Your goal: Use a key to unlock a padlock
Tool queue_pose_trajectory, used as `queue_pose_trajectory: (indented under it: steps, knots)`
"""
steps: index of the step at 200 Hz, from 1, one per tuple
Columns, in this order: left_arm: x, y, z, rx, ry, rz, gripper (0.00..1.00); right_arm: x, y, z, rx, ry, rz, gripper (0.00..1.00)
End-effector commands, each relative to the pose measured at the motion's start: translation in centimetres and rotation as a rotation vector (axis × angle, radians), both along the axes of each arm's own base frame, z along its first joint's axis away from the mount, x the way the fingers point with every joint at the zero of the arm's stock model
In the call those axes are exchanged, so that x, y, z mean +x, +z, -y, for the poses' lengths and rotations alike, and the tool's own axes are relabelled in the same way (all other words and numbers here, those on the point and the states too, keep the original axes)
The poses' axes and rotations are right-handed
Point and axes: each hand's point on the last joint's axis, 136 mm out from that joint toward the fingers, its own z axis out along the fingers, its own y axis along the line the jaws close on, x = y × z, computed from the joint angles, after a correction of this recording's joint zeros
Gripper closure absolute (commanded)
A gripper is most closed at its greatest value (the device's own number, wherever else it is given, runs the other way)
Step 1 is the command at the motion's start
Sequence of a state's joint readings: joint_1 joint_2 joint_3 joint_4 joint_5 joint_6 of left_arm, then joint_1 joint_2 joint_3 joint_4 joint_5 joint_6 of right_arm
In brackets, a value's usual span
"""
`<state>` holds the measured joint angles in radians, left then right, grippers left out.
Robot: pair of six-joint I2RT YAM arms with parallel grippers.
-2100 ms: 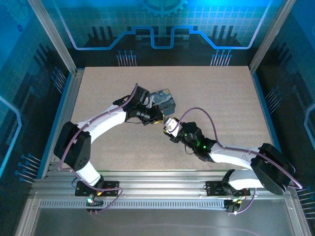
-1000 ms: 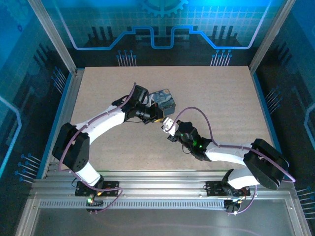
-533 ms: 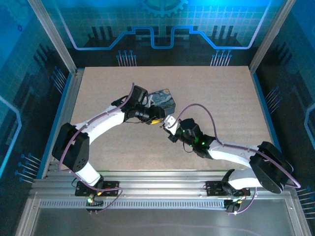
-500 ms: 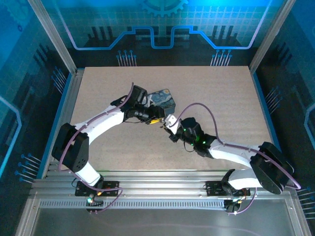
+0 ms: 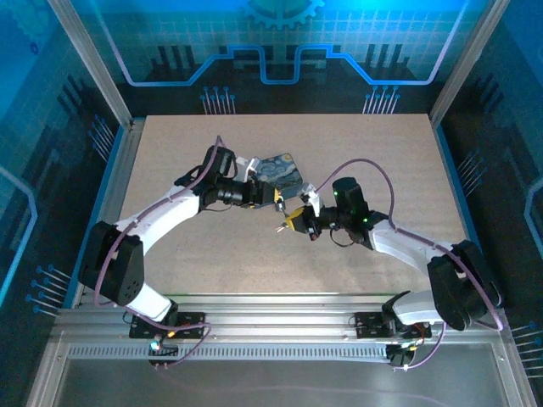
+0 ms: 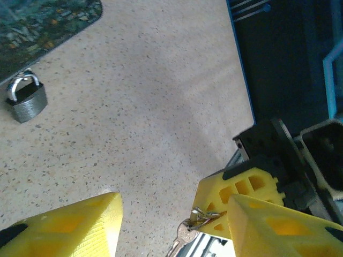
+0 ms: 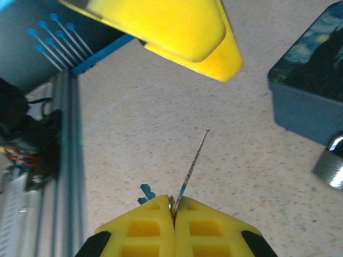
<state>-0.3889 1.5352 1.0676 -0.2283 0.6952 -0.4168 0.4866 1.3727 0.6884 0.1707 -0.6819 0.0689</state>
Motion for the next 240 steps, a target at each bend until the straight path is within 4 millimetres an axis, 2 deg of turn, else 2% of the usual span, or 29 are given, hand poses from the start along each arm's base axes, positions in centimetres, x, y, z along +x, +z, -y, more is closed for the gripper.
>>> queue_pose_trajectory:
  steps: [1, 45, 80, 130, 220, 240]
  knots:
    - [-1.2, 0.5, 0.8, -0.065, -0.119, 0.078, 0.45, -1.5, 0.9, -0.6, 0.058, 0.099, -0.13, 1.0]
    - [-2.1, 0.7, 1.7, -0.154, -0.172, 0.069, 0.47, -1.2, 1.0, -0.8, 0.081, 0.11, -0.174, 1.0]
    - [-2.6, -0.2, 2.0, -0.169, -0.179, 0.044, 0.48, -0.9, 1.9, -0.7, 0.115, 0.115, -0.186, 1.0]
    - [-3.2, 0.2, 2.7, -0.201, -0.197, 0.039, 0.53, -0.1, 1.9, -0.9, 0.116, 0.106, -0.2, 1.0]
    - [-3.2, -0.3, 2.9, -0.204, -0.197, 0.018, 0.79, 0.3, 1.9, -1.2, 0.123, 0.109, -0.215, 1.0]
    - [-3.1, -0.3, 2.9, -0.206, -0.197, 0.02, 0.82, 0.5, 1.7, -1.1, 0.121, 0.102, -0.224, 1.0]
